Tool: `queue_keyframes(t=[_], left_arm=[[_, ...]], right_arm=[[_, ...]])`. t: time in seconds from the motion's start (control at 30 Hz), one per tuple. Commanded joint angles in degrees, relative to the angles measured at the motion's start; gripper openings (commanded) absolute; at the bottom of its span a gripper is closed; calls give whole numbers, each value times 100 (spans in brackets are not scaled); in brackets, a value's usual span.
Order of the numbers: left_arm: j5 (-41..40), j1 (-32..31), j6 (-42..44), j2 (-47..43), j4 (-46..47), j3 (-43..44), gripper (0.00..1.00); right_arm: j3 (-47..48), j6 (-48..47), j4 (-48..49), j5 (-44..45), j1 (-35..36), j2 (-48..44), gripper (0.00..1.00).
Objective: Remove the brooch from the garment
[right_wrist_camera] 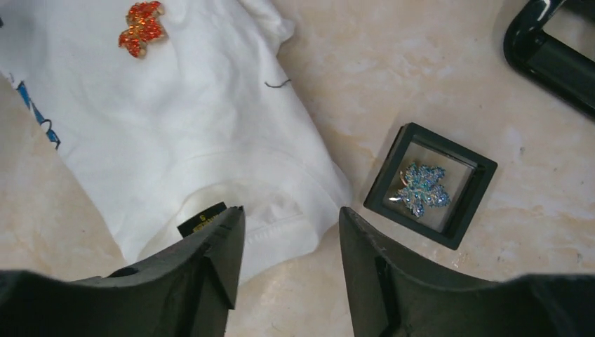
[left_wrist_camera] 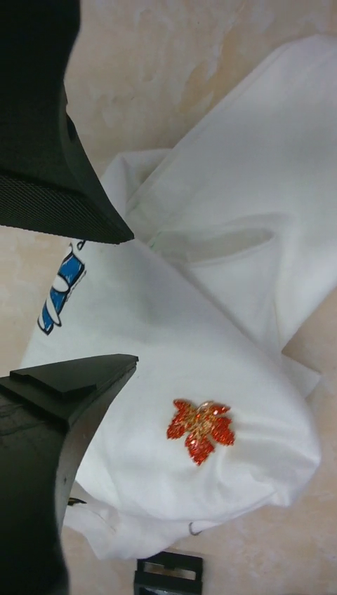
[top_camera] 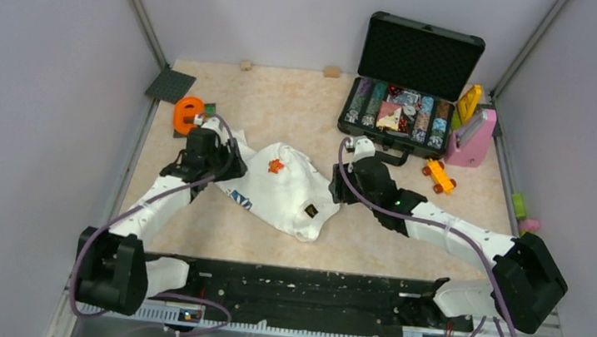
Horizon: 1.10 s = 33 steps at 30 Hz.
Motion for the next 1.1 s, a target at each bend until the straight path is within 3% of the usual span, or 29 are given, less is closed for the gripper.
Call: queue_keyframes(t=[0.0, 0.1, 0.27, 0.57, 0.77, 1.07], left_arm=[[-1229, -911, 274, -460, -330, 475, 64], [-1159, -1354, 363, -312, -348, 735, 61], [-948, -1829, 456, 379, -210, 1132, 58], [-626, -1894, 523, 1706, -94, 1758, 58], [-602, -1885, 541, 1989, -223, 1988, 64], [-395, -1878, 501, 2332, -386, 2265, 64]], right_arm=[[640, -376, 56, -534, -7, 180, 57], [836, -494, 235, -810, -14, 409, 66], [1235, -303, 560, -1007, -128, 1062, 64], [1197, 270, 1546, -2060, -556, 1765, 64], [1283, 425, 1787, -2483, -665, 2210, 68], [1347, 459, 1887, -2567, -717, 2567, 67]])
